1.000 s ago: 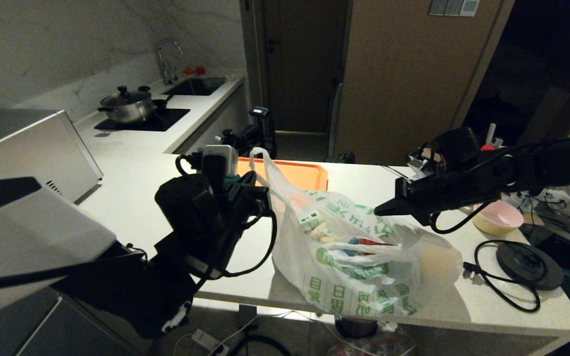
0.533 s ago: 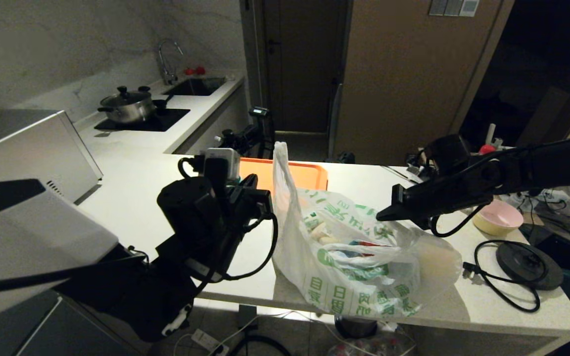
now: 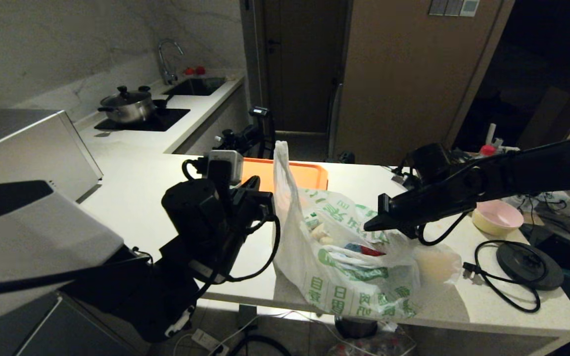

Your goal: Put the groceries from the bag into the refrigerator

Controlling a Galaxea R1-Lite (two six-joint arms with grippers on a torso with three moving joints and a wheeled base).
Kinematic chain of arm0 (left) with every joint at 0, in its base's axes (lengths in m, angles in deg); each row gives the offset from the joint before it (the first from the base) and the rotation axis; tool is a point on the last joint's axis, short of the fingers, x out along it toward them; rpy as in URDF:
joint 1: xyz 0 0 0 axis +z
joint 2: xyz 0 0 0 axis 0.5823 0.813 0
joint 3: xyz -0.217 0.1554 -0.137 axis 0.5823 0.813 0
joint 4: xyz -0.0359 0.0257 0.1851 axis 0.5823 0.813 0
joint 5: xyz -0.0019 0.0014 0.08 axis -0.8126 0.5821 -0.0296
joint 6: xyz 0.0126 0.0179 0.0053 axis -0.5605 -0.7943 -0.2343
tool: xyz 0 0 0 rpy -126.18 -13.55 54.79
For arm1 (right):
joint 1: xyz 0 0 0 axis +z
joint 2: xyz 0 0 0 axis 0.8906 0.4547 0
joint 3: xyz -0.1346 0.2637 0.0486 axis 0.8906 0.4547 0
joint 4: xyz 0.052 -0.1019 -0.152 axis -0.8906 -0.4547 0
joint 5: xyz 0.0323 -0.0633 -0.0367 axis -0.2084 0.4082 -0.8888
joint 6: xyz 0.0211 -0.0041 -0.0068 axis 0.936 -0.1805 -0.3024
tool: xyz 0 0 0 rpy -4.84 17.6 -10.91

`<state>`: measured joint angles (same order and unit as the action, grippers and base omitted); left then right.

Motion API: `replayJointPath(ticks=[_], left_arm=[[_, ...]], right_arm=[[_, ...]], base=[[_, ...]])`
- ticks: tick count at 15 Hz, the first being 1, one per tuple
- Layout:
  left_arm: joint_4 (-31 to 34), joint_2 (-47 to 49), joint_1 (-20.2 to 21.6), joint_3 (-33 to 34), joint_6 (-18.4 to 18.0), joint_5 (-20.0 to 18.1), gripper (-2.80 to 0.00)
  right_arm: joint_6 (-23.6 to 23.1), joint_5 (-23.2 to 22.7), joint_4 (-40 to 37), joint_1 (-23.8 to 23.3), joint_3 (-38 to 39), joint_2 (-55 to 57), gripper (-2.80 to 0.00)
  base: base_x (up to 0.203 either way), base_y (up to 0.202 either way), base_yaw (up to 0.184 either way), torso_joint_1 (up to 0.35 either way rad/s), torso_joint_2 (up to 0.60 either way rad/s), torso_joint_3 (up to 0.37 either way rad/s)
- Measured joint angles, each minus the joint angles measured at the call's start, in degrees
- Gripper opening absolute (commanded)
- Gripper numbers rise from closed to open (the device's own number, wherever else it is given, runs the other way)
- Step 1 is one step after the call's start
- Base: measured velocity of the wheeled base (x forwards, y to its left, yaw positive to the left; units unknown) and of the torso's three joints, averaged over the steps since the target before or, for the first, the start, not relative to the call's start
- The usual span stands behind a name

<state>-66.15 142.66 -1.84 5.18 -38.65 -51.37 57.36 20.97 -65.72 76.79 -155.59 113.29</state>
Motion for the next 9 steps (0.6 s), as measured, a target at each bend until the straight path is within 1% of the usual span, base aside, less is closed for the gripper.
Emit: replayJointPath(ticks=[2, 5, 9], left_arm=[[-0.01, 0.08, 0.00, -0.20, 0.00, 0.00, -2.80], [-0.01, 0.40, 0.00, -0.26, 0.88, 0.00, -2.80], [-0.03, 0.57, -0.09, -0.10, 1.18, 0.09, -2.80]], right_arm=[[0.03, 0.48, -0.85, 0.62, 0.17, -0.04, -2.80], [-0.02, 4.95, -0.96, 2.16, -0.40, -0.45, -2.80], [0.01, 5.39, -0.98, 4.50, -1.33, -0.79, -2.80]], base=[[0.000, 0.000, 0.000, 0.000, 0.00, 0.000], [0.000, 0.000, 0.000, 0.000, 0.00, 0.000], [0.000, 0.000, 0.000, 0.000, 0.00, 0.000]])
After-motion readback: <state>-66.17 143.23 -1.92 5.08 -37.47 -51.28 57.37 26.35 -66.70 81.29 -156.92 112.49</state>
